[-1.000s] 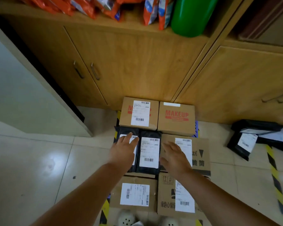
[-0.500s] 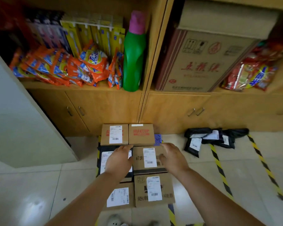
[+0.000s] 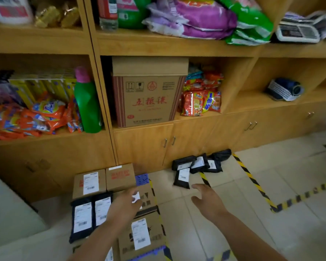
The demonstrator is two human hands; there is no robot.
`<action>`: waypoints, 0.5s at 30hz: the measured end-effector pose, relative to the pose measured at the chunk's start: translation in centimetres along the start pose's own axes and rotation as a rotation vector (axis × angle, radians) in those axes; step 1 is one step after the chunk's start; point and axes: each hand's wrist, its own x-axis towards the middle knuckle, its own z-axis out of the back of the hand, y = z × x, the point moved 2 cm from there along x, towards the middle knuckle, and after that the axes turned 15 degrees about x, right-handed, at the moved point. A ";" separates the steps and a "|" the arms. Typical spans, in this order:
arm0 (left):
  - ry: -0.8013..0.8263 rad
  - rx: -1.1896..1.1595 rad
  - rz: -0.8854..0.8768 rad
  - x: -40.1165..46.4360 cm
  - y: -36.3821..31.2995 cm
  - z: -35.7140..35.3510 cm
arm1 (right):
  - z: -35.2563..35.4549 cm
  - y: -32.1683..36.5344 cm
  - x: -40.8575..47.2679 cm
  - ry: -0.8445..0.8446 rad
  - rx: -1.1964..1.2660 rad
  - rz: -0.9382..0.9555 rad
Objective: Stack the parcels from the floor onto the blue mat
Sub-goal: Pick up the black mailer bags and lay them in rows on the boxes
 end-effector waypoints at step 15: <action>0.022 -0.011 -0.051 -0.5 -22.6 -11.6 | 19.4 -18.0 -1.5 -0.017 -0.050 -0.013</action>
